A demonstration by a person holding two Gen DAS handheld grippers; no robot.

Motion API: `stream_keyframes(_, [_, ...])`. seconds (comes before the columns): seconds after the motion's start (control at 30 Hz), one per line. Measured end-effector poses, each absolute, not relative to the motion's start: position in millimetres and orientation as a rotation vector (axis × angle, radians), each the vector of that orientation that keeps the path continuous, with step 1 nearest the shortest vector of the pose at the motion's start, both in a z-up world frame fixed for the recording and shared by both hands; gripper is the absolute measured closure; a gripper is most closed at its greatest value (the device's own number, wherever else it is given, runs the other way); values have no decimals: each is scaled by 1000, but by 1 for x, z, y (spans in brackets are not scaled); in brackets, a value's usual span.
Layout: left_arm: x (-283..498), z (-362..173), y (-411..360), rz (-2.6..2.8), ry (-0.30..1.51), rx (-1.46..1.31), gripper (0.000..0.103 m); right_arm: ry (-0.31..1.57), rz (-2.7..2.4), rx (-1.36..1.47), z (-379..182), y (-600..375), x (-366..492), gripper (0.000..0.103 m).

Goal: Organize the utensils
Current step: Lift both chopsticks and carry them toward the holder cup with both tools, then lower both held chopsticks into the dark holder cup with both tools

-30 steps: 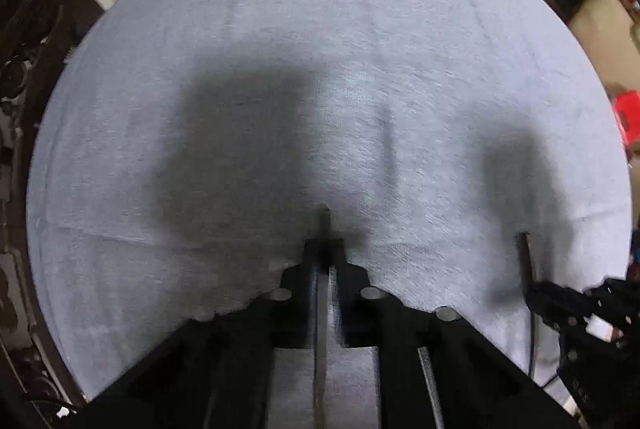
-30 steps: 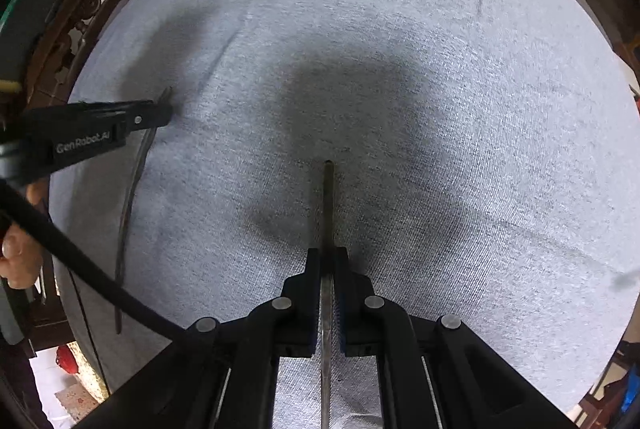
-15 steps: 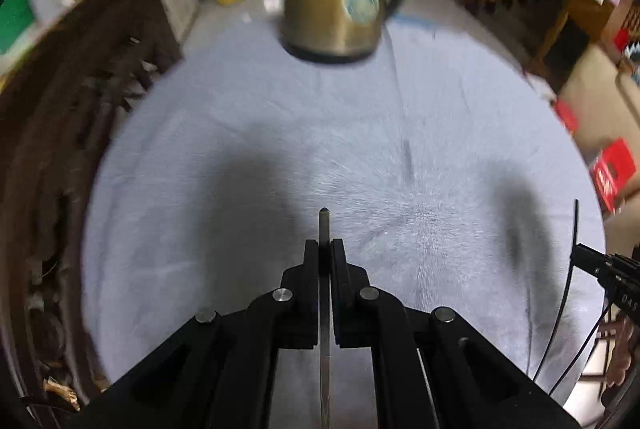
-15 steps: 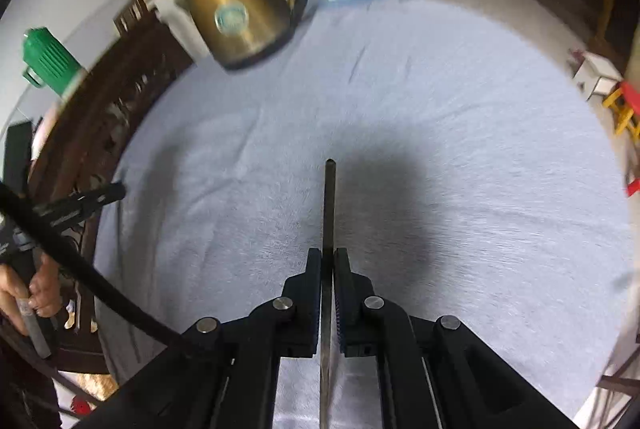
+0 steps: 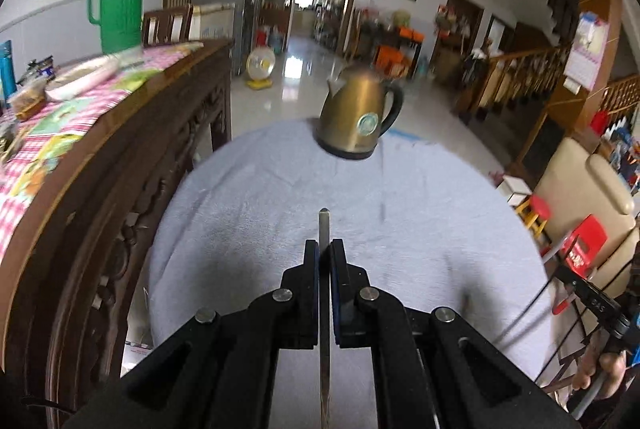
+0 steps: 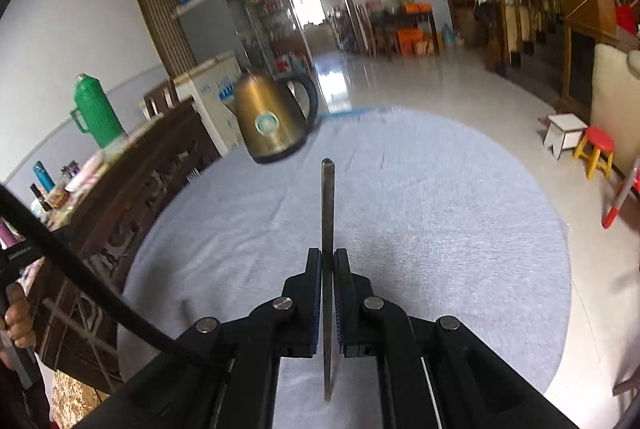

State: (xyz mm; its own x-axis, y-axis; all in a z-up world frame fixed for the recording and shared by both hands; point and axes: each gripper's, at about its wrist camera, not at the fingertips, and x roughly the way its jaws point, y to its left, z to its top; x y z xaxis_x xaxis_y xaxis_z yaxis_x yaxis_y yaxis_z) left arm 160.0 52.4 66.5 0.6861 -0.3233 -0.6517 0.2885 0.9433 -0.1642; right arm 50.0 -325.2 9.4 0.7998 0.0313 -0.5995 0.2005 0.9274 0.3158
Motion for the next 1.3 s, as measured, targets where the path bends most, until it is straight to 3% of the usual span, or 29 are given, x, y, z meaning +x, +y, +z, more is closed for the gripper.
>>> stream_keyframes(0.6, [40, 141, 42, -494, 452, -115, 98, 410, -67, 343, 67, -286, -41, 97])
stream_keyframes(1.3, [25, 128, -15, -347, 401, 43, 98, 318, -5, 344, 90, -272, -75, 97])
